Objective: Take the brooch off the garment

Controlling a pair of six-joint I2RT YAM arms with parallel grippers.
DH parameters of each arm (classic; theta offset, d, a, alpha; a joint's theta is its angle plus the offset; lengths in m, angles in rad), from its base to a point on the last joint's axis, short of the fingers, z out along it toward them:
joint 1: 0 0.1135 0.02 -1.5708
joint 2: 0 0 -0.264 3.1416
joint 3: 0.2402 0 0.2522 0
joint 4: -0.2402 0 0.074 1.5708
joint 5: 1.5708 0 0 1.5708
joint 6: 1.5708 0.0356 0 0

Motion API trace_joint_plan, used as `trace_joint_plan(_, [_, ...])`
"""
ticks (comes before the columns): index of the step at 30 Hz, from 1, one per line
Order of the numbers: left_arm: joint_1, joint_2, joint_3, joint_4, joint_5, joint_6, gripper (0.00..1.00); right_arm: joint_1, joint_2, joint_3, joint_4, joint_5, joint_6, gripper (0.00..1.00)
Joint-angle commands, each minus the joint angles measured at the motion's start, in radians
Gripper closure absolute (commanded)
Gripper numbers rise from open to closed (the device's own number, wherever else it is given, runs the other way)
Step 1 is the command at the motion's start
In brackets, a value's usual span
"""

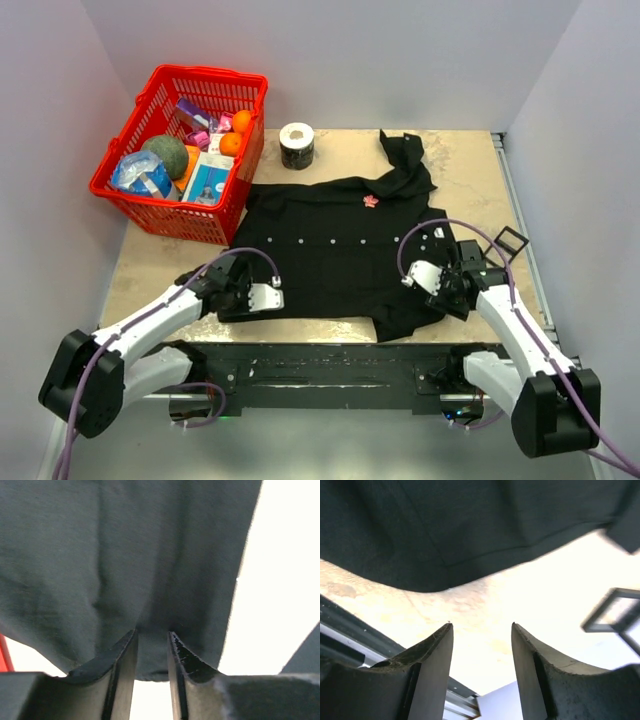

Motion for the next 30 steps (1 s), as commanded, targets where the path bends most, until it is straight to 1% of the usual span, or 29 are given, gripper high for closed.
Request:
trace_joint_plan(1, [0.006,-0.027,0.187,-0.088,0.118,0.043,0.58,-0.009,-0.029,0.217,-0.045,-0.098,0.018,0.46])
trace_joint_plan(2, [0.006,-0.022,0.232,-0.079,0.211,0.040,0.56,-0.012,-0.006,0.269,-0.037,-0.167,0.096,0.46])
trace_joint_plan(3, [0.006,0.004,0.278,-0.058,0.251,0.019,0.51,-0.012,0.069,0.374,0.002,-0.186,0.148,0.43])
trace_joint_plan(4, [0.006,0.027,0.364,-0.034,0.314,-0.003,0.49,-0.014,0.113,0.430,0.027,-0.200,0.201,0.42])
trace_joint_plan(5, [0.006,0.057,0.409,0.027,0.330,-0.032,0.47,-0.018,0.162,0.488,0.050,-0.205,0.300,0.40])
trace_joint_plan(6, [0.005,0.140,0.453,0.060,0.336,-0.102,0.45,-0.024,0.278,0.607,0.097,-0.203,0.348,0.38])
trace_joint_plan(7, [0.005,0.188,0.545,0.085,0.336,-0.133,0.45,-0.037,0.333,0.668,0.122,-0.205,0.389,0.35])
trace_joint_plan(8, [0.005,0.237,0.591,0.124,0.328,-0.162,0.45,-0.066,0.399,0.722,0.150,-0.206,0.476,0.34])
trace_joint_plan(9, [0.005,0.334,0.639,0.138,0.322,-0.219,0.45,-0.080,0.458,0.774,0.203,-0.208,0.518,0.32])
trace_joint_plan(10, [0.005,0.381,0.732,0.146,0.312,-0.242,0.45,-0.092,0.574,0.876,0.226,-0.212,0.555,0.30])
trace_joint_plan(11, [0.005,0.425,0.780,0.145,0.308,-0.261,0.45,-0.110,0.630,0.929,0.269,-0.224,0.627,0.29])
trace_joint_plan(12, [0.005,0.497,0.861,0.143,0.316,-0.291,0.46,-0.115,0.679,1.026,0.292,-0.241,0.664,0.27])
trace_joint_plan(13, [0.003,0.528,0.898,0.137,0.325,-0.299,0.46,-0.115,0.780,1.076,0.311,-0.251,0.699,0.25])
trace_joint_plan(14, [0.003,0.554,0.929,0.137,0.327,-0.305,0.46,-0.116,0.825,1.122,0.323,-0.263,0.763,0.20])
trace_joint_plan(15, [0.000,0.605,0.987,0.131,0.322,-0.317,0.46,-0.115,0.877,1.218,0.342,-0.272,0.797,0.18])
trace_joint_plan(16, [-0.001,0.630,1.013,0.108,0.318,-0.324,0.46,-0.116,0.920,1.260,0.348,-0.275,0.839,0.14])
trace_joint_plan(17, [-0.001,0.653,1.033,0.097,0.318,-0.325,0.46,-0.117,1.001,1.297,0.355,-0.275,0.915,0.01])
trace_joint_plan(19, [-0.003,0.712,1.055,0.076,0.316,-0.325,0.47,-0.115,1.083,1.401,0.371,-0.316,0.959,0.01])
trace_joint_plan(20, [-0.003,0.726,1.057,0.074,0.316,-0.324,0.48,-0.116,1.167,1.438,0.371,-0.318,1.006,0.01])
trace_joint_plan(21, [-0.003,0.745,1.047,0.073,0.322,-0.322,0.48,-0.115,1.198,1.492,0.377,-0.317,1.019,0.01])
trace_joint_plan(22, [-0.003,0.752,1.044,0.073,0.331,-0.322,0.48,-0.113,1.230,1.513,0.386,-0.306,1.055,0.01])
trace_joint_plan(24, [-0.003,0.766,1.040,0.076,0.336,-0.344,0.48,-0.103,1.301,1.572,0.388,-0.301,1.078,0.02])
trace_joint_plan(27, [-0.004,0.779,1.038,0.076,0.342,-0.367,0.48,-0.083,1.361,1.606,0.368,-0.265,1.089,0.05])
trace_joint_plan(29, [-0.007,0.788,1.041,0.076,0.330,-0.367,0.48,-0.069,1.369,1.601,0.356,-0.179,1.121,0.07])
trace_joint_plan(30, [-0.007,0.794,1.049,0.077,0.325,-0.370,0.48,-0.066,1.358,1.580,0.357,-0.162,1.129,0.07])
